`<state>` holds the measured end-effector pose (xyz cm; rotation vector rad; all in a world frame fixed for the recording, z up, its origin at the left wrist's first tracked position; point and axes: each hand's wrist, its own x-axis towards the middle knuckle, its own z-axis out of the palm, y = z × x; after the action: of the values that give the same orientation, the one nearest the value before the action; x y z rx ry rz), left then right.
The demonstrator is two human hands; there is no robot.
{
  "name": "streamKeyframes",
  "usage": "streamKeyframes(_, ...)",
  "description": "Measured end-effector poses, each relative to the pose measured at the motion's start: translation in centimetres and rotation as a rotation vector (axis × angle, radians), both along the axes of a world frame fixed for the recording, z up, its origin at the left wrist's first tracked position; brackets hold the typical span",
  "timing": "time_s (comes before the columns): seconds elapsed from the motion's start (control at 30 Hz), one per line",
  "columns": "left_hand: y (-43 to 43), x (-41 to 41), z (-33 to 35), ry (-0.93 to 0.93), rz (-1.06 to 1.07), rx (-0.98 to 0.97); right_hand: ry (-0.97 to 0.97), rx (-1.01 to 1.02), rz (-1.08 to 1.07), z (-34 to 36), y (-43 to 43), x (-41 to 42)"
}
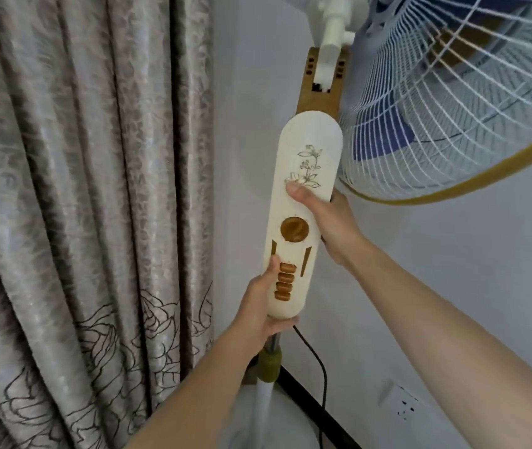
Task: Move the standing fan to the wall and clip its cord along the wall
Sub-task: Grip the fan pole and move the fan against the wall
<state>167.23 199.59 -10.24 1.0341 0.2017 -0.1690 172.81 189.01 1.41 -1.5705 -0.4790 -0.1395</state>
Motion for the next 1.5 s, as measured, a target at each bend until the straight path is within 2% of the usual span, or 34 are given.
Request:
streamKeyframes(0.1, 1.0, -0.2, 0.3, 0.051, -0.028, 0.230, 0.000, -0.005, 0.001, 0.0, 0.0, 0.3)
streamKeyframes(0.17, 1.6, -0.3, 0.4, 0.001, 0.030, 0.392, -0.009, -0.014, 0.009, 0.0, 0.0, 0.4)
streamKeyframes(0.27, 1.1, -1.1, 0.2, -0.304, 0.282, 0.550, -0.023, -0.014, 0.003, -0.1, -0.1, 0.1)
streamKeyframes(0.33, -0.1, -1.6, 0.5, -0.447, 0.340, 0.670, -0.031, -0.030, 0.006, -0.1, 0.1, -0.2)
streamKeyframes(0.43, -2.8, -1.1, 0.8, -0.390, 0.400, 0.925, -0.032, -0.055, 0.003, 0.0, 0.3, -0.4)
streamKeyframes(0.53, -4.6, -0.6, 0.8, -0.288, 0.547, 1.050, -0.007, -0.079, 0.004, 0.0, 0.3, -0.4)
streamKeyframes(0.6, -4.7, -0.1, 0.5, -0.284, 0.605, 1.043, 0.007, -0.087, 0.012, 0.1, 0.0, -0.5)
streamKeyframes(1.0, -2.8, 0.5, 0.4, -0.338, 0.493, 0.927, -0.055, -0.125, -0.002, -0.2, -0.3, -0.5)
streamKeyframes(1.1, -2.2, 0.5, 0.6, -0.350, 0.458, 0.950, -0.045, -0.161, 0.082, -0.2, -1.1, -0.4)
streamKeyframes(1.23, -1.4, 0.5, 1.3, -0.332, 0.354, 0.963, -0.057, -0.172, 0.195, 0.0, -2.3, -0.1)
streamKeyframes(1.5, 0.4, 1.1, 2.8, -0.300, 0.036, 0.845, -0.134, -0.236, 0.193, 0.2, -1.5, 0.2)
